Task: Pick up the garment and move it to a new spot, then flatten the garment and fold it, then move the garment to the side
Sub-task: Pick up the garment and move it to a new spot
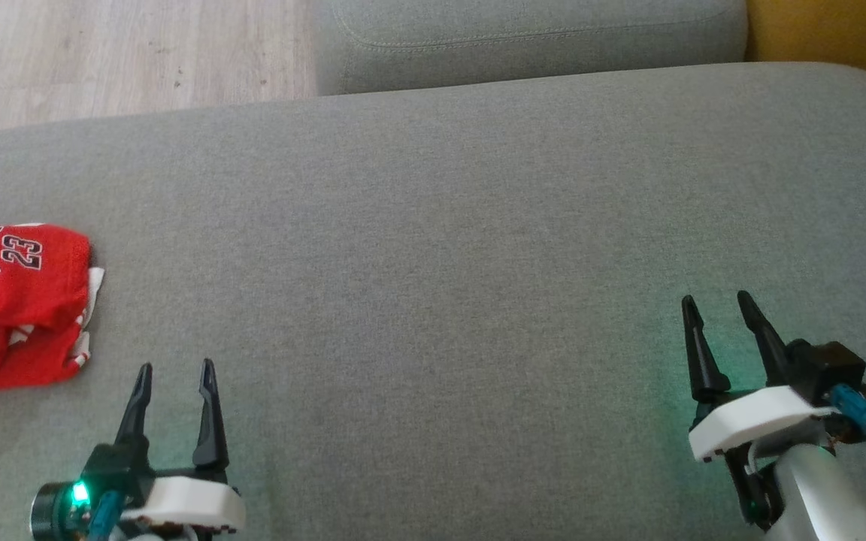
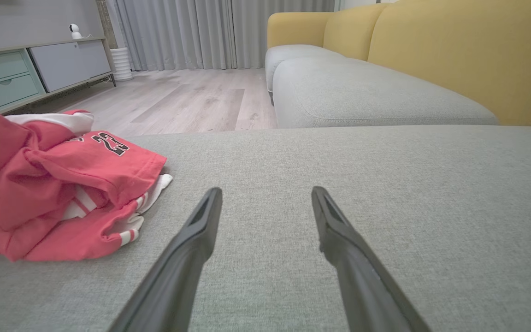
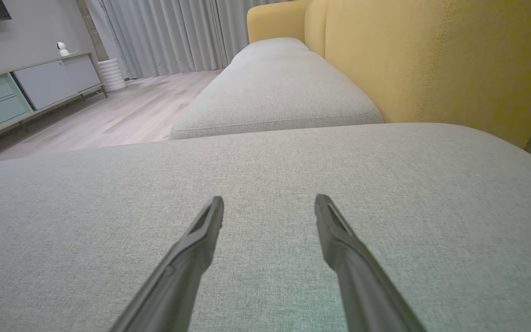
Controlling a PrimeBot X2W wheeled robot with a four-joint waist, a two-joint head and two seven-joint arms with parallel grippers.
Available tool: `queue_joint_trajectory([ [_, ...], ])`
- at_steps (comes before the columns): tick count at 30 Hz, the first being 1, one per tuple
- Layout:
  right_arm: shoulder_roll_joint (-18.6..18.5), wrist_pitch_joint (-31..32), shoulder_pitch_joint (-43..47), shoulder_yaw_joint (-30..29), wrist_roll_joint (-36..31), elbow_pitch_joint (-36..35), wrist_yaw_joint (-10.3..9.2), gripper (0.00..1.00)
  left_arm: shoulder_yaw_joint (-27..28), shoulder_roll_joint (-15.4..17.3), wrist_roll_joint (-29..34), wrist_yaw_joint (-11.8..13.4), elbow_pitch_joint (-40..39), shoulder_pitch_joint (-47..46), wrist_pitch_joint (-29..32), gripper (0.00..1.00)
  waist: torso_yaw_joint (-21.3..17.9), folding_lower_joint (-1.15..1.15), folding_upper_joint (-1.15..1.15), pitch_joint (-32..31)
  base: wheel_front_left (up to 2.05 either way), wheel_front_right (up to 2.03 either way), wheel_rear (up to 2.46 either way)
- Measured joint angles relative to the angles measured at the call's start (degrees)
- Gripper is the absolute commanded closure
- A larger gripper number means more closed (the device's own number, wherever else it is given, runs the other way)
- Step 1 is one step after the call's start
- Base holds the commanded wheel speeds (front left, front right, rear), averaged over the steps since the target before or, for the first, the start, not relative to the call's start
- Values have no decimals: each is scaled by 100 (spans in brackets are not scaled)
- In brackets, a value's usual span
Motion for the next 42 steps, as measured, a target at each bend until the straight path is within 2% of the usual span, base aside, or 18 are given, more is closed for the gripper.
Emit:
queue_joint_trajectory([
  [8,-3,0,3,22,0,-3,0,0,-7,-12,55,-56,-2,12,0,0,136,0,0,40,0,0,0],
  [13,-54,0,5,138,2,-43,0,0,-14,-20,54,-99,26,-10,0,0,479,0,0,130,0,0,0],
  [17,-103,0,4,257,33,-58,0,0,-12,-25,44,-75,33,-13,-1,0,908,0,0,211,0,0,0],
  [18,-130,0,2,358,46,-65,0,0,-14,-27,-25,-41,46,-13,-8,0,1157,0,0,249,0,0,0],
  [26,-188,0,-13,907,147,-26,0,0,-11,-33,-307,69,127,40,-8,0,2257,0,0,344,0,0,0],
  [32,-200,0,-186,1318,254,76,0,0,144,-36,-326,75,167,221,-8,0,2925,0,0,364,0,0,0],
  [36,-207,0,-302,1426,314,79,0,0,238,-37,-298,44,163,272,-8,0,3112,0,0,385,0,0,0],
  [42,-398,0,-307,1515,343,66,0,0,579,-27,-236,-58,88,0,-8,0,3038,0,0,597,0,0,0],
])
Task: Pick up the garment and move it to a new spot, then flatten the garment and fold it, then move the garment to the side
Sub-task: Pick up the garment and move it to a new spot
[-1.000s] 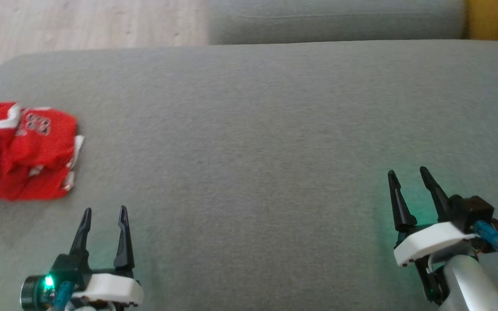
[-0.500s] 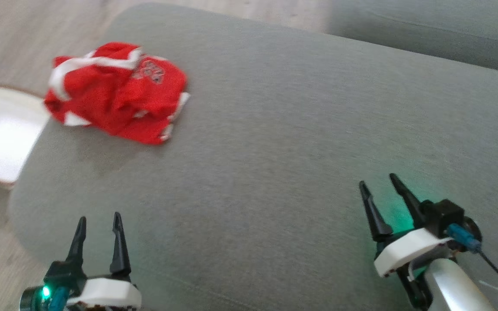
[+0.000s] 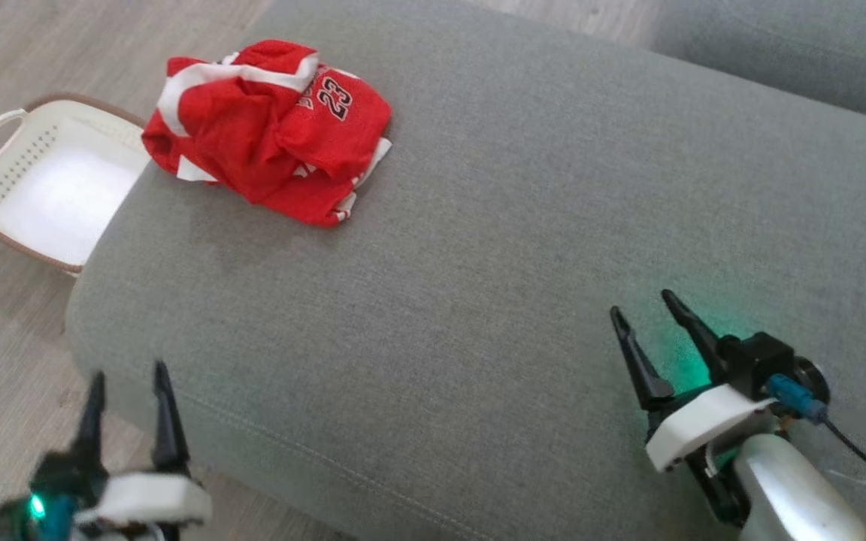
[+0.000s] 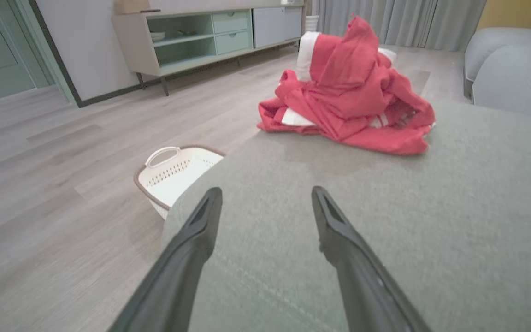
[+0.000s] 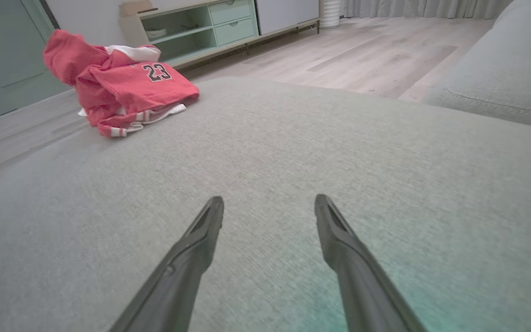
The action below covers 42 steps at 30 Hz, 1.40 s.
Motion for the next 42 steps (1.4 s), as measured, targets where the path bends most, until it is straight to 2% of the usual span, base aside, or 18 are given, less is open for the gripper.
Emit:
queue_joint_trajectory([
  [4,-132,0,-32,25,19,-27,0,0,143,90,22,-101,-57,-438,-1,0,-73,1,0,171,0,0,0],
  [10,-393,-1,-191,108,21,-247,0,0,155,515,100,-232,-51,-1596,-8,0,-230,1,0,578,0,0,0],
  [14,-528,-16,-413,187,21,-469,0,0,62,786,73,-300,281,-2457,-18,0,-347,1,0,861,0,0,0],
  [20,-672,-67,-664,324,23,-756,1,0,-264,1254,-232,-309,1412,-3567,-34,0,-565,1,0,1236,0,0,0],
  [31,-761,-141,-920,341,64,-1137,2,0,-391,1655,-955,-347,3355,-4509,218,0,-969,0,0,1724,0,0,0],
  [38,-782,-142,-977,335,64,-1195,2,0,-875,1561,-1537,-347,3817,-4654,578,0,-1042,0,0,1792,0,0,0],
  [39,-782,-142,-978,333,65,-1185,2,0,-1000,1563,-1630,-347,3816,-4663,625,25,-1044,0,0,1780,0,0,0],
  [40,-782,-141,-983,332,71,-1159,2,0,-1110,1567,-1723,-347,3810,-4663,655,67,-1044,0,0,1764,0,0,0],
  [41,-781,-141,-992,333,91,-1129,2,0,-1260,1580,-1779,-347,3782,-4662,655,100,-1045,0,0,1745,0,0,0],
  [42,-778,-141,-999,333,110,-1098,2,0,-1405,1605,-1811,-347,3716,-4660,626,100,-1049,0,0,1723,0,0,0],
])
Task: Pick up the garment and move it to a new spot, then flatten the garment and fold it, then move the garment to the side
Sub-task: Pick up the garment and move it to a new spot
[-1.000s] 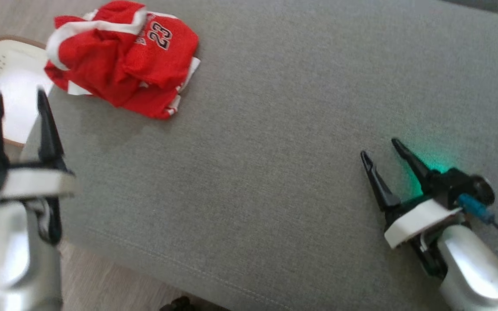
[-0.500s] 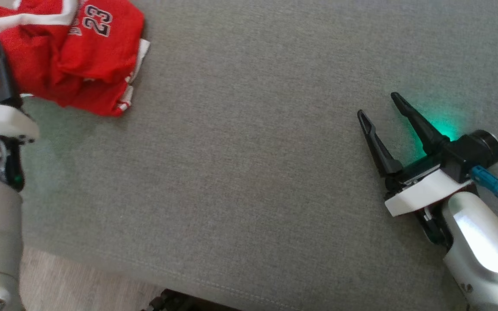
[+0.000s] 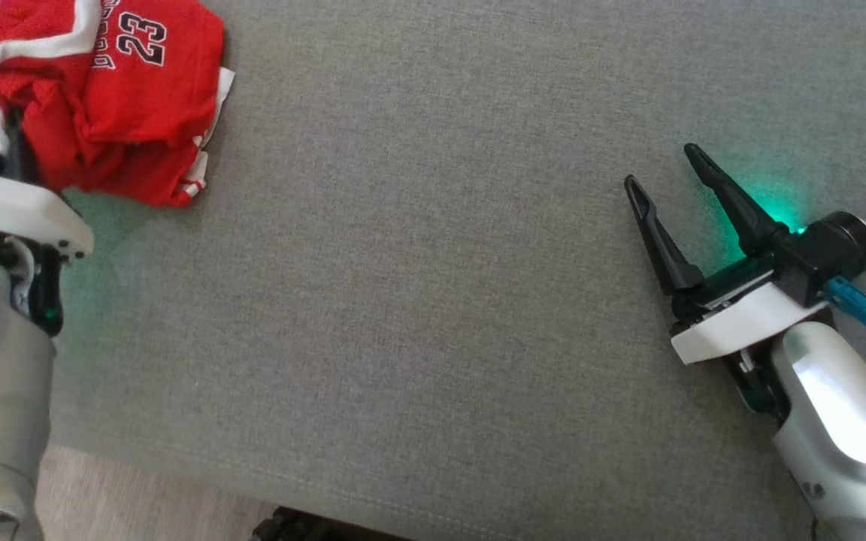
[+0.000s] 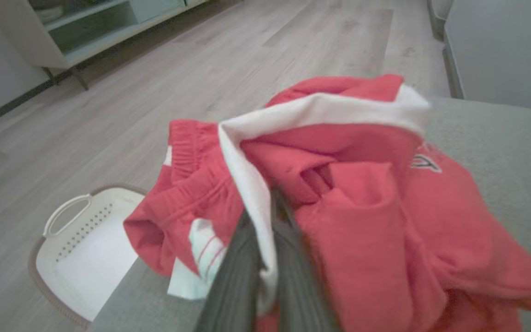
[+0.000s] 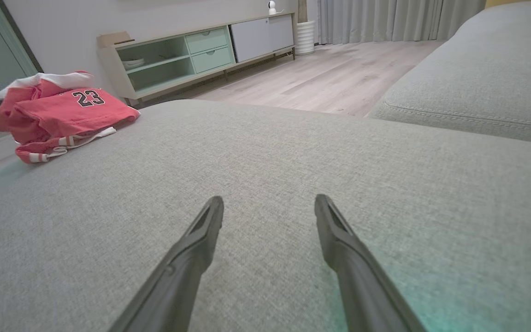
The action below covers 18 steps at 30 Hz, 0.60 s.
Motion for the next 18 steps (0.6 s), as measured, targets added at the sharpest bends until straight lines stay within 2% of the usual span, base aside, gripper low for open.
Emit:
queue_joint_trajectory([
  [4,74,1,-31,-15,9,203,0,0,-535,232,-69,-1,-377,-24,-352,100,-17,1,0,-152,0,0,0],
  [10,270,26,92,-40,114,593,-1,0,-1025,688,119,0,-1163,-461,-609,100,-156,1,0,-543,0,0,0],
  [18,772,83,532,-45,208,794,-1,0,-1763,756,408,0,-2430,-782,-658,100,-820,0,0,-1037,0,0,0],
])
